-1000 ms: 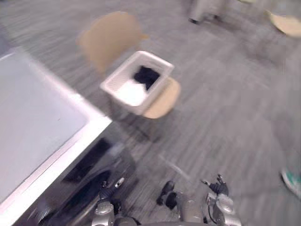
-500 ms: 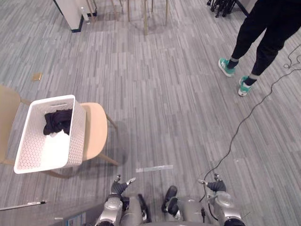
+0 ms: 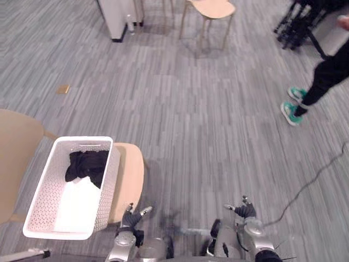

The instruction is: Pick up the laundry basket with both hands and put the clothes into the washing machine.

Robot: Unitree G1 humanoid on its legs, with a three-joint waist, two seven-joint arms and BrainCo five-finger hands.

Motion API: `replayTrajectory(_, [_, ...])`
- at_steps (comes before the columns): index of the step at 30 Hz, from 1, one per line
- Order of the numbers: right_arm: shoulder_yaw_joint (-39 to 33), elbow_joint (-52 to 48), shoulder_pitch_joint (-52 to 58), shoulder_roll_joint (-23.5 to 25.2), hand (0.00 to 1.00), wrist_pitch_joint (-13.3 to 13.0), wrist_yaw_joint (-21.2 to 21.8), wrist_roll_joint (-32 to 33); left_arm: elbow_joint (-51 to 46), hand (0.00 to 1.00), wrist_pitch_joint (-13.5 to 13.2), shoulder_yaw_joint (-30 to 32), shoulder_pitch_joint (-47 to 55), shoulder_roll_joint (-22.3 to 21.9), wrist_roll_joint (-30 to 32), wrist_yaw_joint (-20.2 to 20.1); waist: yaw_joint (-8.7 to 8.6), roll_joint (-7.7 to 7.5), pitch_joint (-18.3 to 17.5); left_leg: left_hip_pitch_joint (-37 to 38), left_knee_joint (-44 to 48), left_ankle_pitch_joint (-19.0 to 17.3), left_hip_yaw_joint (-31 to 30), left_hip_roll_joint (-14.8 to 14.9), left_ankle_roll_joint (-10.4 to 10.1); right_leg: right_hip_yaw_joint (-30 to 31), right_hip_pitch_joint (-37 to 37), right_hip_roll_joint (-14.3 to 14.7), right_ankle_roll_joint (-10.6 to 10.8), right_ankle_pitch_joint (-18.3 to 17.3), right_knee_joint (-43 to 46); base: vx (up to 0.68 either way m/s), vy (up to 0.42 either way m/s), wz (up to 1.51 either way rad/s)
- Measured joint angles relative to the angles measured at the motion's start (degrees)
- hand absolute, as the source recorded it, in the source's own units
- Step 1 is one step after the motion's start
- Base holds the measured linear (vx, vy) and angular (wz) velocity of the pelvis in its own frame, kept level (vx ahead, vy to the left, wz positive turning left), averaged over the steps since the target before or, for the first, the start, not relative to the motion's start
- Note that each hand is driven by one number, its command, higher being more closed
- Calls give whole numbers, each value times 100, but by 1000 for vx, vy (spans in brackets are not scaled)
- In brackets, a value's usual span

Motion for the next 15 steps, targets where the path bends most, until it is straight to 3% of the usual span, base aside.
replayTrajectory(1, [-7, -26, 7, 0, 0, 0, 1, 1, 7, 0, 0, 7, 2, -24, -1, 8, -7, 7, 3, 4, 19, -5, -168, 36, -7, 257, -73, 179, 6, 5, -337, 485, -271, 126])
replayTrajectory(2, [-37, -83, 24, 3, 0, 2, 1, 6, 36, 0, 2, 30, -98, -90, 0, 10, -41, 106, 60, -21, 128, -35, -523, 150, -66, 885, -167, 603, 141, 120, -1184, 315, -223, 122])
replayTrajectory(3, [-45, -146, 84, -1, 0, 10, -7, 7, 39, 0, 4, 82, -105, -153, 0, 3, -30, 136, 68, -38, 231, -70, -738, 201, -245, 1293, -71, 844, 192, 378, -1954, 405, -281, 148])
replayTrajectory(4, [-52, -215, 200, 21, 0, 17, -14, 9, 18, 0, 0, 168, -95, -197, 0, -1, -6, 82, 38, -28, 348, -163, -903, 202, -463, 1672, 88, 925, 229, 837, -2738, 473, -359, 182])
replayTrajectory(5, [-122, -261, 473, 134, 0, 29, -23, 10, 23, 0, 0, 311, -43, -190, 3, -8, 18, -167, -57, -36, 630, -491, -1159, 53, -922, 1820, 315, 658, 296, 1581, -3268, 551, -412, 197])
replayTrajectory(6, [-189, -317, 461, 6, 0, 119, -37, 11, 32, 0, 14, 438, -86, -551, -16, -6, 128, 250, -127, -319, 1010, -573, -1277, 409, -1124, 1237, 319, 803, 100, 1364, -2902, 538, -412, 181])
replayTrajectory(8, [-185, -505, 496, -39, 0, 126, -78, 11, -4, 0, -15, 396, -53, -652, -39, -20, 232, 340, -202, -580, 1234, -382, -1223, 611, -1287, 677, 497, 748, -17, 1076, -2888, 347, -273, 157])
replayTrajectory(9, [-190, -717, 488, -11, 0, 118, -112, 13, -8, 0, -1, 470, -80, -656, -43, -15, 273, 338, -201, -794, 1501, -169, -902, 825, -1530, 182, 785, 683, -117, 935, -2962, 284, -243, 175])
replayTrajectory(10, [-191, -788, 490, -10, 0, 110, -125, 13, -19, 0, 0, 479, -83, -656, -47, -15, 279, 333, -199, -905, 1652, -67, -699, 906, -1543, -9, 946, 650, -146, 903, -3029, 214, -172, 191])
replayTrajectory(11, [-193, -937, 494, 1, 0, 89, -138, 15, -94, 0, 1, 494, -64, -656, -47, -15, 289, 262, -187, -1072, 1754, -91, 23, 1146, -1485, -399, 1271, 526, -157, 861, -3220, 147, -114, 171])
replayTrajectory(12, [-196, -1031, 498, 2, 0, 34, -149, 84, -150, 0, 7, 454, -59, -654, -46, -18, 280, 207, -205, -1174, 1665, -66, 778, 1280, -1321, -772, 1495, 413, -136, 848, -3366, 158, -83, 227])
replayTrajectory(13, [-246, -1075, 506, -13, 0, -55, -166, 193, -219, 0, 8, 311, -58, -647, -46, -30, 263, 196, -272, -1323, 1371, 247, 1820, 1420, -862, -1323, 1724, 301, -41, 787, -3482, 115, -31, 192])
replayTrajectory(15, [-339, -983, 514, 0, 0, -58, -193, 301, -249, 0, 6, 206, -75, -639, -44, -30, 251, 206, -415, -1347, 1030, 233, 2663, 1418, -809, -1961, 1914, 144, 83, 708, -3516, 100, 64, 185])
